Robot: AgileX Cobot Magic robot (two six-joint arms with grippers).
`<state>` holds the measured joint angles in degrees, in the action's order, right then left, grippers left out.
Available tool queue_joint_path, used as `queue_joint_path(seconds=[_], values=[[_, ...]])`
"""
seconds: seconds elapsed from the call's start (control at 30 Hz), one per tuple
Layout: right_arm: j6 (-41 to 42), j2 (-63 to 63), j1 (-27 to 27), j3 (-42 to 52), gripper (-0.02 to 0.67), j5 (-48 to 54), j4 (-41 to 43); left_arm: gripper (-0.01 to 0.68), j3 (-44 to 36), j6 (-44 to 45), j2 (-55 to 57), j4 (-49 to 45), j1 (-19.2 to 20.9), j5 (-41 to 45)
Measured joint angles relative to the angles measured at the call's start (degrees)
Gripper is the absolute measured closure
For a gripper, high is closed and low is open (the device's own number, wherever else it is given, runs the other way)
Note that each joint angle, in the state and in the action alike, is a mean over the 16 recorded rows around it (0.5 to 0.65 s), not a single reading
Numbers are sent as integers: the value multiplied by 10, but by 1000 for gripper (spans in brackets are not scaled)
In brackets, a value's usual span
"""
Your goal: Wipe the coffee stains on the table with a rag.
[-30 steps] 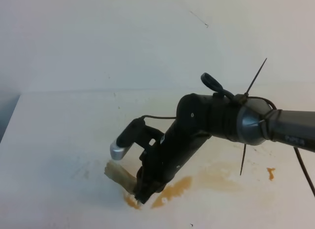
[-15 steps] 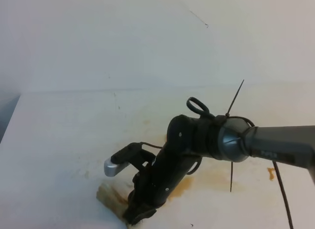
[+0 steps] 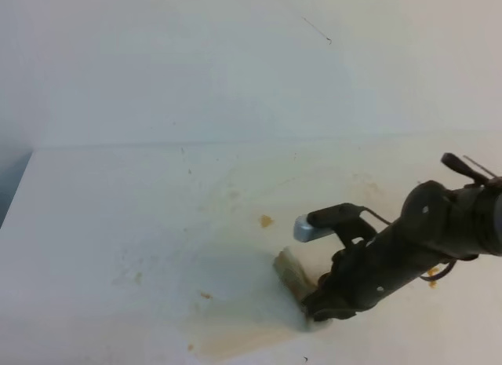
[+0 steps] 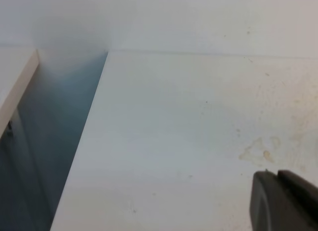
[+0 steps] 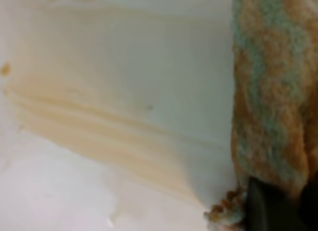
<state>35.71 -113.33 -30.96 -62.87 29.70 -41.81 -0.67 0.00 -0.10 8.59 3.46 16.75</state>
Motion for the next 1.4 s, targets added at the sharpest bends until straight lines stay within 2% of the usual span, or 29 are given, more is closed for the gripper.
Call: queue_joint_path(seconds=[0.4, 0.83, 0.97, 1.27, 1.4], values=[[18, 59, 107, 45, 603, -27, 19, 673, -3, 0, 1, 0, 0, 0], [28, 130, 133, 50, 591, -71, 69, 673, -3, 0, -1, 0, 0, 0], [24, 133, 134, 50, 544, -72, 79, 673, -4, 0, -2, 0, 0, 0], [10, 147, 134, 49, 357, -65, 85, 673, -3, 0, -2, 0, 0, 0], [4, 177, 134, 48, 300, -57, 91, 673, -1, 0, 0, 0, 0, 0]])
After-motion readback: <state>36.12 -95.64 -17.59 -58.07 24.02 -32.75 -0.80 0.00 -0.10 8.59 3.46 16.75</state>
